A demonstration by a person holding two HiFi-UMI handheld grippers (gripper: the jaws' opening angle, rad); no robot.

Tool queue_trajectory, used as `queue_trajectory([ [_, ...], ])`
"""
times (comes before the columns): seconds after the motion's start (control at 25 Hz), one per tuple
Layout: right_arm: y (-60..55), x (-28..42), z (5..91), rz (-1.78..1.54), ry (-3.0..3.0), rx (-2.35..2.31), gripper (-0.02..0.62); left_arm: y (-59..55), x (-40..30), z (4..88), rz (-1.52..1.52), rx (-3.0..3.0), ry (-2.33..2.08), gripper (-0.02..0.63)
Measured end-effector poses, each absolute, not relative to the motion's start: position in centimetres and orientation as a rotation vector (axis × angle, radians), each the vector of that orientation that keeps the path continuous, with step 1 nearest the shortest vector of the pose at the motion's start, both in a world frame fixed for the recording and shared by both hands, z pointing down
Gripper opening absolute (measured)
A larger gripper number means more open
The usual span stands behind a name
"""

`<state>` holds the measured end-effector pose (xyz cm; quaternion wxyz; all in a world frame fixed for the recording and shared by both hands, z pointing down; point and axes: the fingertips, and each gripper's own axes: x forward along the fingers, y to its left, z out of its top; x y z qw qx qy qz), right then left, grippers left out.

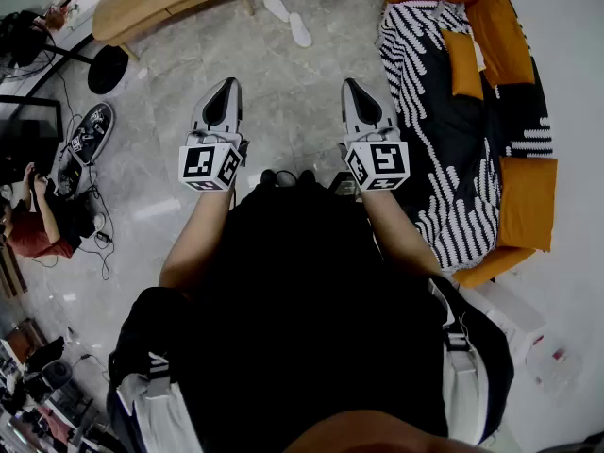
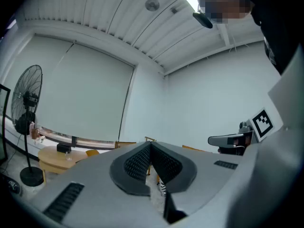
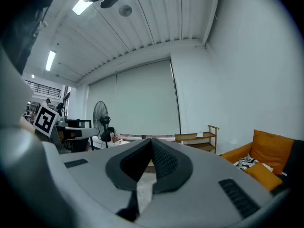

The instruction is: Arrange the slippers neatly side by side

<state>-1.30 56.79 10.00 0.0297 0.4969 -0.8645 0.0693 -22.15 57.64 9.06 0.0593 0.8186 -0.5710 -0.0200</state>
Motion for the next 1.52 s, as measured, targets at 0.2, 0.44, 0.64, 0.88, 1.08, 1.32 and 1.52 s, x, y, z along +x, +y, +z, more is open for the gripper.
queue_trajectory([
  [0.2, 56.4, -0.3, 9.5, 0.221, -2.696, 1.53, 0.032, 57.2, -21.6, 8.5, -0.083, 2.482, -1.725, 0.014],
  [0.44, 56.2, 2.4, 11.1, 0.348, -2.771, 1.459, 0.032, 57.6, -18.8, 7.9, -0.187, 2.523, -1.644, 0.014],
  [0.64, 56.6, 4.6, 10.9, 0.345, -2.851, 1.417, 0.032, 58.3, -17.3, 8.5, -0.185, 2.502, -1.646, 0.015],
  [0.88, 57.2, 4.8, 12.6, 0.382, -2.808, 1.355, 0.032, 58.8, -16.4, 9.1, -0.182, 2.515, -1.582, 0.015],
  [1.08, 57.3, 4.3, 14.7, 0.434, -2.772, 1.315, 0.032, 58.4, -17.9, 9.4, -0.192, 2.49, -1.626, 0.014],
  [1.32, 55.8, 4.1, 16.2, 0.44, -2.746, 1.275, 0.032, 56.0, -19.2, 11.8, -0.219, 2.408, -1.636, 0.014],
  [1.52, 51.9, 3.8, 16.7, 0.451, -2.72, 1.272, 0.032, 52.2, -19.4, 12.6, -0.22, 2.404, -1.615, 0.015],
])
